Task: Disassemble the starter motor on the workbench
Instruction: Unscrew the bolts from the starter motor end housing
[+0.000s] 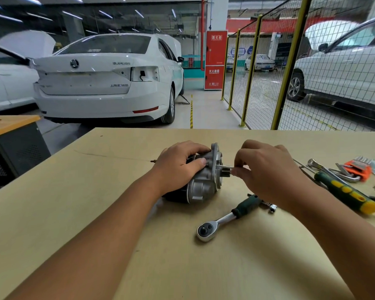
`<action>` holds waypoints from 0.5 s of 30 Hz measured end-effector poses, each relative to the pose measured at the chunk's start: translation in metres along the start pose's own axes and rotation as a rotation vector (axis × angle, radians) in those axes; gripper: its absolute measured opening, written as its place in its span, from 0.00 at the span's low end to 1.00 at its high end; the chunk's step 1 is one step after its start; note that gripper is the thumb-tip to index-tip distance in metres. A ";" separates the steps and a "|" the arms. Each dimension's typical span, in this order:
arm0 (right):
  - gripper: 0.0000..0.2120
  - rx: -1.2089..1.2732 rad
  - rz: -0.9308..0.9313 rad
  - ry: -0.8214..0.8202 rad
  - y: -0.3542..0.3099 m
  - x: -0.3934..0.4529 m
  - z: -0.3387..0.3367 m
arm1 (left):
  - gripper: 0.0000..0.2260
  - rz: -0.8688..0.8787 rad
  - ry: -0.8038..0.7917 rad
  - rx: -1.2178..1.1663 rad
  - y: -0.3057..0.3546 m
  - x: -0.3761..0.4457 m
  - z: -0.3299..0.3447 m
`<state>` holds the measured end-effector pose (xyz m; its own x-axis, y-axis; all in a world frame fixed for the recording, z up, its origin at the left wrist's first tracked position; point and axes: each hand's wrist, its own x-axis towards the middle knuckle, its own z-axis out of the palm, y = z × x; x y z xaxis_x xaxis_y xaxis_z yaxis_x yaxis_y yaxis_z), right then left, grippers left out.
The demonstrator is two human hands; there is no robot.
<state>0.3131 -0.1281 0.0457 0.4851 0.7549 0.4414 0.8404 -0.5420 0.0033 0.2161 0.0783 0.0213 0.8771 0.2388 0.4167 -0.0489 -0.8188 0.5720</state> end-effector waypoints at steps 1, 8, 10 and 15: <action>0.08 -0.004 0.007 0.006 0.000 0.000 -0.001 | 0.20 0.001 -0.003 0.002 0.000 0.000 0.000; 0.07 0.247 0.014 -0.013 -0.001 -0.001 0.000 | 0.21 0.008 -0.013 0.021 0.001 -0.001 -0.001; 0.10 0.236 0.018 -0.017 0.002 0.000 0.003 | 0.20 0.005 -0.011 0.017 0.000 0.000 -0.001; 0.09 0.155 0.015 -0.007 0.002 0.001 0.003 | 0.20 -0.009 0.000 -0.017 0.000 0.000 0.000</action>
<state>0.3164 -0.1274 0.0433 0.4987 0.7501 0.4343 0.8603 -0.4897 -0.1419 0.2160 0.0781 0.0213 0.8775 0.2463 0.4114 -0.0489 -0.8076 0.5877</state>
